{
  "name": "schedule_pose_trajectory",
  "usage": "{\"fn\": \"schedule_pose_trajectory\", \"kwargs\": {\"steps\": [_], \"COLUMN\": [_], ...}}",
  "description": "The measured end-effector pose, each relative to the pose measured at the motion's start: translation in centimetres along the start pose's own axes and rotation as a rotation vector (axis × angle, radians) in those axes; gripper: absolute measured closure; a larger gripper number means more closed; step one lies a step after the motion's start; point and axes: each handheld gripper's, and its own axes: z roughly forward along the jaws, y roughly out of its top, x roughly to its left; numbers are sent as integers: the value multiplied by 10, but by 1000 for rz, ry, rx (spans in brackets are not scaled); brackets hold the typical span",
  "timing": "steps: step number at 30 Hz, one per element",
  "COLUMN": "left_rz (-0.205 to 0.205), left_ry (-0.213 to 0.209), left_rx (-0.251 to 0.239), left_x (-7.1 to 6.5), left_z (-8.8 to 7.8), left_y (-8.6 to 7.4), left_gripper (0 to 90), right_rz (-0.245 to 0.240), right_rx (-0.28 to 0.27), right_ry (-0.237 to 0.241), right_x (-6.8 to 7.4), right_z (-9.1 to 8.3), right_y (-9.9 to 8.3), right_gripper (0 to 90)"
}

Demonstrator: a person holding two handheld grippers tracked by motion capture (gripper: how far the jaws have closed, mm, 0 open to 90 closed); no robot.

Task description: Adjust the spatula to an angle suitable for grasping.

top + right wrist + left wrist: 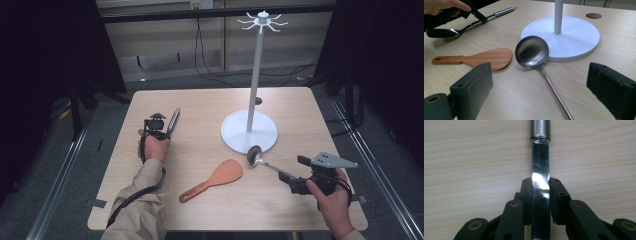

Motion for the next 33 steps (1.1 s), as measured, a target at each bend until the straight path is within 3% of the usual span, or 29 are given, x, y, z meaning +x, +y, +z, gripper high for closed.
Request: {"fn": "schedule_pose_trajectory", "kwargs": {"steps": [4,11,12,19,24,26,32,33], "left_rz": [-8,-11,-38,-53,-47,-25,-23,-6], "left_ry": [-17,-55,-62,-112,-147,-147,-196,-198], "left_rx": [2,-50,-77,-209,-263,-274,-358,-370], "left_x": [3,7,7,10,9,9,1,1], "left_z": [-2,-19,-20,-40,-53,-58,-72,-74], "left_y": [-2,-4,-5,-8,-9,-9,-9,-9], "left_gripper": [752,753,753,754,755,755,755,755], "right_rz": [-4,-5,-5,-8,-15,-15,-11,-12], "right_rx": [8,2,3,3,13,10,10,10], "right_ry": [-1,-17,-20,-11,-3,-6,-6,-6], "right_x": [0,-1,-1,1,2,3,3,3], "right_z": [0,2,2,4,7,7,6,6], "right_y": [0,0,-1,0,-1,0,0,0], "right_gripper": [58,57,57,57,57,57,57,57]}}
